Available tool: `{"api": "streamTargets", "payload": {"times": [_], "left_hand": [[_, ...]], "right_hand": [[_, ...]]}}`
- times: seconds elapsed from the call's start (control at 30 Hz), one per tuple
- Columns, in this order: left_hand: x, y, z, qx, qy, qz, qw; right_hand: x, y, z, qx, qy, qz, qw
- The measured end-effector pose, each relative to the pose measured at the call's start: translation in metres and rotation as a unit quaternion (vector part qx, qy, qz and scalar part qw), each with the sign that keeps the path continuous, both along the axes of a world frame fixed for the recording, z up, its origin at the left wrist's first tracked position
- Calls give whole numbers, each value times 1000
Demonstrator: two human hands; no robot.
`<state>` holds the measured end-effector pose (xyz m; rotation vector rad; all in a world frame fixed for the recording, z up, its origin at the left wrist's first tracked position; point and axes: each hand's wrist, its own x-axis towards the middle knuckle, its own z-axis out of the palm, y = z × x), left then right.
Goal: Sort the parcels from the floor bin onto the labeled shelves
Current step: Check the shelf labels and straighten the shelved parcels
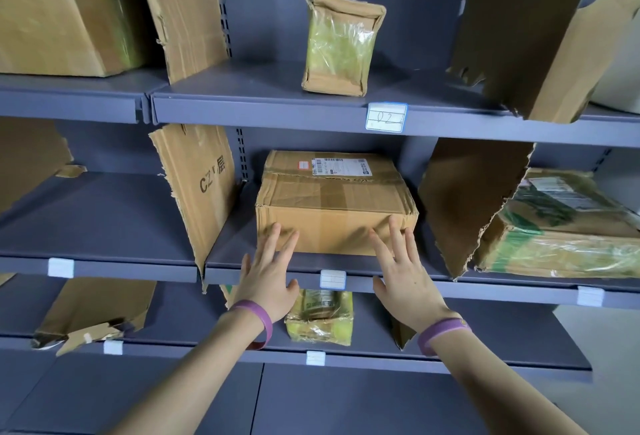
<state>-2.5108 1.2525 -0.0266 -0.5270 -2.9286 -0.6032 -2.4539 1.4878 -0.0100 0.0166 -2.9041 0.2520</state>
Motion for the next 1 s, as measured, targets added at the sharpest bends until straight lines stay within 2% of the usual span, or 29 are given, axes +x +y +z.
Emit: {"api": "streamTargets", "payload": {"times": [0.27,0.4,0.47,0.57,0.63,0.77,1.0], "left_hand": [[-4,-1,0,9,11,-4,1000],[17,0,-14,35,30,-27,999],[34,1,-30,37,41,-41,998],[58,3,-56,46,33,-57,997],[68,2,-73,11,12,-61,998],[60,1,-103,-41,-75,-28,996],[24,14,-145,-88,-200,-27,975]], "right_hand": [[-3,-5,-1,24,9,-1,1000],[16,-21,-19,50,69,63,994],[31,-32,-39,43,68,105,991],[50,-45,-73,14,32,155,987],[56,-51,-92,0,-6,157,988],[47,-52,-122,-5,-137,103,985],[6,-50,-160,-13,-240,16,971]]}}
